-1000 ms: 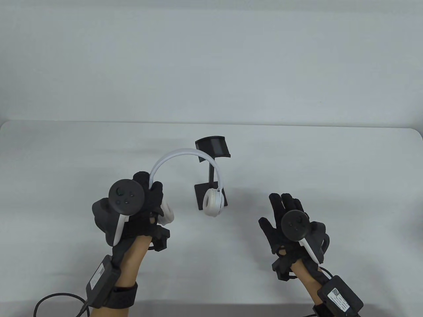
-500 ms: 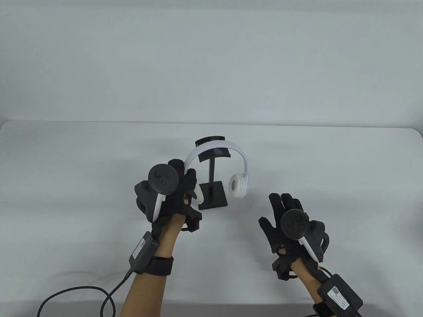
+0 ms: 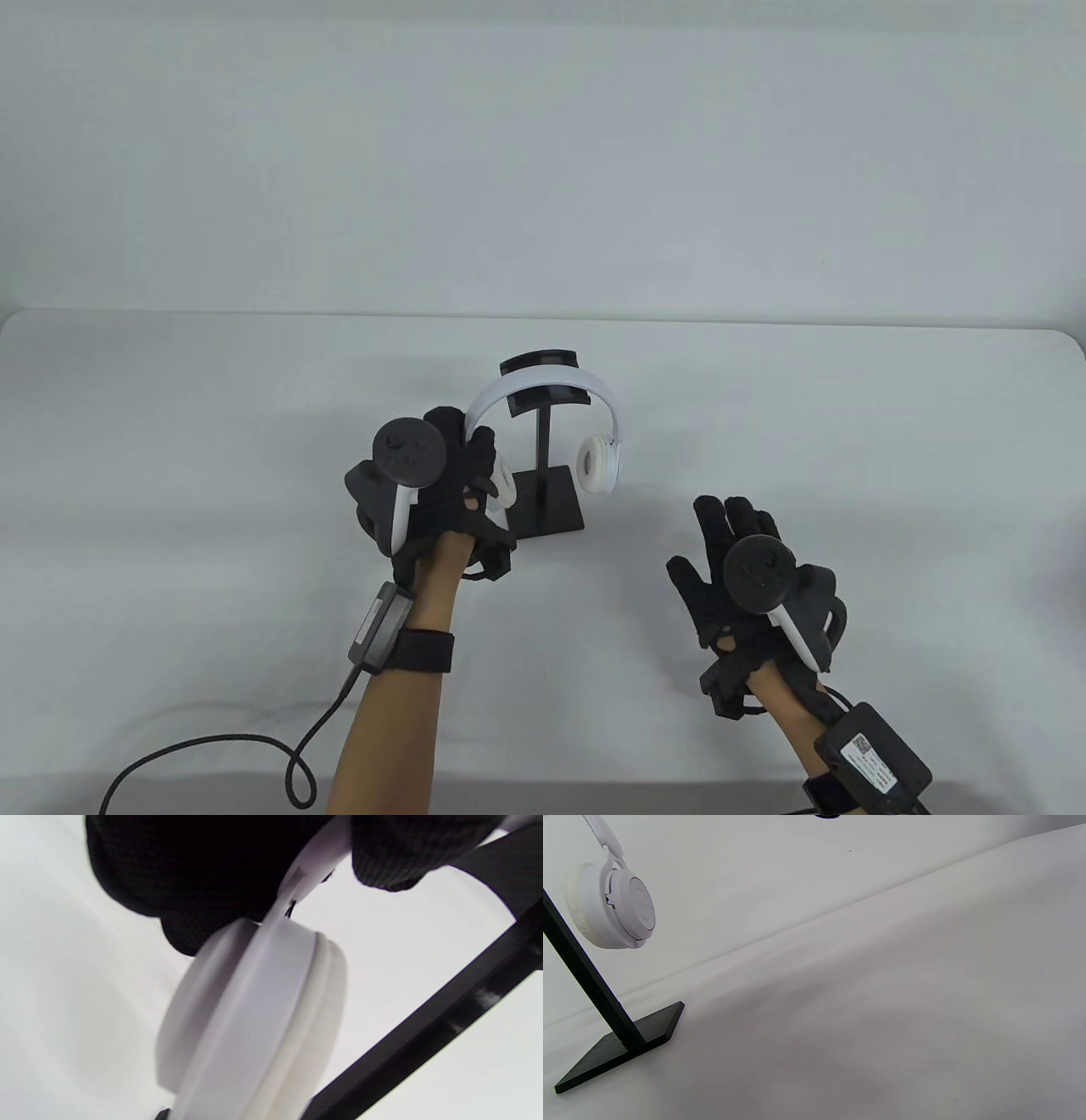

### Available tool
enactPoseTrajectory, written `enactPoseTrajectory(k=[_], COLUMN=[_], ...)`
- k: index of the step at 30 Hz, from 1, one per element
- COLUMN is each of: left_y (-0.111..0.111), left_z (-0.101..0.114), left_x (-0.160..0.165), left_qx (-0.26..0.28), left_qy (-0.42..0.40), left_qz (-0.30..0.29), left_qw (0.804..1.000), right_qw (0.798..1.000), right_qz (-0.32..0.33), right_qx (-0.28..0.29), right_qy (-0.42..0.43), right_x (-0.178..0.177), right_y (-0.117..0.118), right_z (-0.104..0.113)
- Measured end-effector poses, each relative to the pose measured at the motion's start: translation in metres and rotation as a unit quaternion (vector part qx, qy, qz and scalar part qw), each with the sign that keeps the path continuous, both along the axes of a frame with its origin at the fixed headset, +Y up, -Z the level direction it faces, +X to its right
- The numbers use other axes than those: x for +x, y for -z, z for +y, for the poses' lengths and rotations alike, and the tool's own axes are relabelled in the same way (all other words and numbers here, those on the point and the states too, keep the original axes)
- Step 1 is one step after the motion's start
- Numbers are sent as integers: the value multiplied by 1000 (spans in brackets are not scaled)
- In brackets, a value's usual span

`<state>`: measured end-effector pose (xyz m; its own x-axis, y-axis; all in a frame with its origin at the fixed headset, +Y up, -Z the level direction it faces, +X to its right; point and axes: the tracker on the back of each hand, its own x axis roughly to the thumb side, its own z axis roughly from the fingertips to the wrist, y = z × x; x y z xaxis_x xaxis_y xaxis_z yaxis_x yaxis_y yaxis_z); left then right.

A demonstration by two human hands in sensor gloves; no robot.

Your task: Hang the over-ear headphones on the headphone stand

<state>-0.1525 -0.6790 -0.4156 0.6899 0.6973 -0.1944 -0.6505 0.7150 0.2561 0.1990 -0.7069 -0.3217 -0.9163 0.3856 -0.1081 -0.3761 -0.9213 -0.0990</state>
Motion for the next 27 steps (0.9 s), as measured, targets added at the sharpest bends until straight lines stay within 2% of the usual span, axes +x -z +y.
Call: enactPoseTrajectory(k=[14,27], left_y=[4,4], left_z=[-8,-11], left_x=[2,3], left_qx=[-20,-29], left_qy=[-33,-26], left_qz=[-6,-9], left_qw=[999,999], right_qw=[1000,1000], right_qz=[-7,-9], right_qx=[-3,-6], right_qy=[3,6], right_x=[4,5], right_y=[1,1], right_z=[0,0])
